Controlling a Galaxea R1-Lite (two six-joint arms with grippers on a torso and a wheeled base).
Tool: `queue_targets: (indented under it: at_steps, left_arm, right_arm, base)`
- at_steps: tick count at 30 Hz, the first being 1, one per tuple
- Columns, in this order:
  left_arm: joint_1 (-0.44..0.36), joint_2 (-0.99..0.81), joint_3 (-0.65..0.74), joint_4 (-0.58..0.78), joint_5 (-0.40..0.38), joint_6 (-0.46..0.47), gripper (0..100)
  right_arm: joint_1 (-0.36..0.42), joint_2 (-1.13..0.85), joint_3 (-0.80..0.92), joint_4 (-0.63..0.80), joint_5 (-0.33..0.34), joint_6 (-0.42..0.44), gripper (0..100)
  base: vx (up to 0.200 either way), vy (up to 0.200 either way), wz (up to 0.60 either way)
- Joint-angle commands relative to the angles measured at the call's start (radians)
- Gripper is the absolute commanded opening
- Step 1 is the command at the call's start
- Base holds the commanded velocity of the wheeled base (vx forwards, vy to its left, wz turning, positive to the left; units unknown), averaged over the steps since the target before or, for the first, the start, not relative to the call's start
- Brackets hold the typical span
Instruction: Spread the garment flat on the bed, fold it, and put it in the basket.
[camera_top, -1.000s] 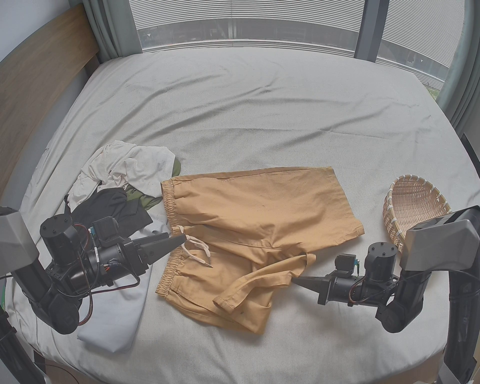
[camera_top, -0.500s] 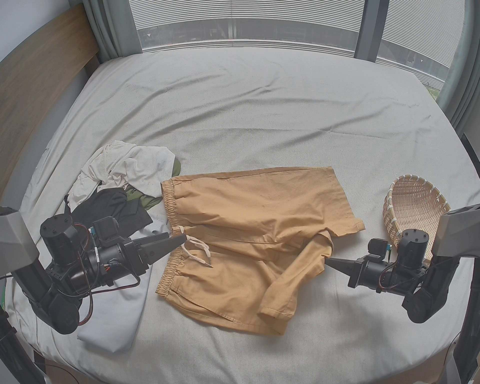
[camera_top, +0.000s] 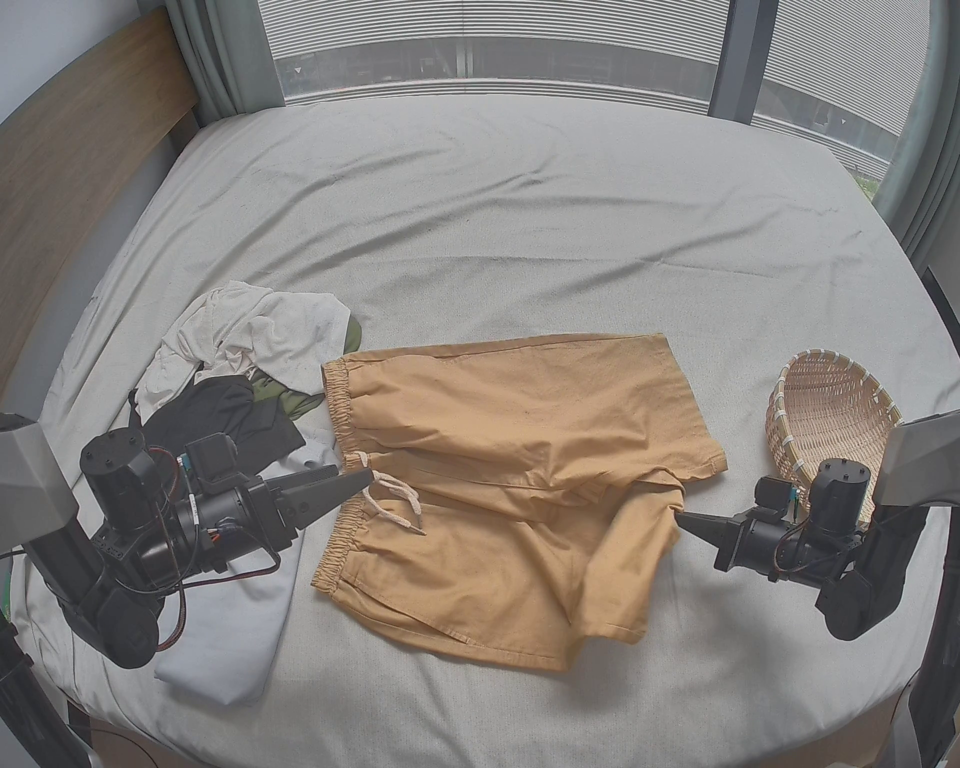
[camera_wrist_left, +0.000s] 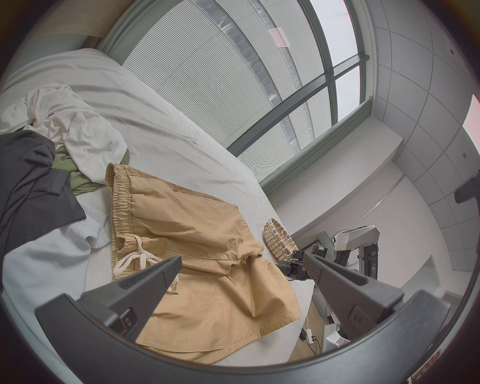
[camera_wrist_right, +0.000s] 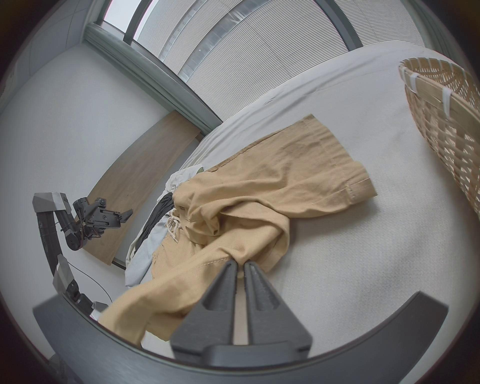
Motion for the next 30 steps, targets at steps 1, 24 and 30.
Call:
queue_targets:
  at_steps: [1, 24, 30]
  left_arm:
    - [0.000, 0.003, 0.000, -0.002, 0.000, -0.001, 100]
    - [-0.003, 0.007, 0.002, -0.002, 0.000, -0.001, 100]
    - [-0.003, 0.007, 0.002, -0.002, 0.000, -0.001, 100]
  right_arm:
    - [-0.008, 0.016, 0.002, 0.000, 0.002, -0.001, 100]
    - [-0.057, 0.126, -0.027, -0.002, 0.003, -0.004, 100]
    - [-0.053, 0.129, -0.022, -0.002, 0.012, -0.012, 100]
  base:
    - [0.000, 0.000, 0.00]
    - [0.000, 0.000, 0.00]
    - [0.000, 0.000, 0.00]
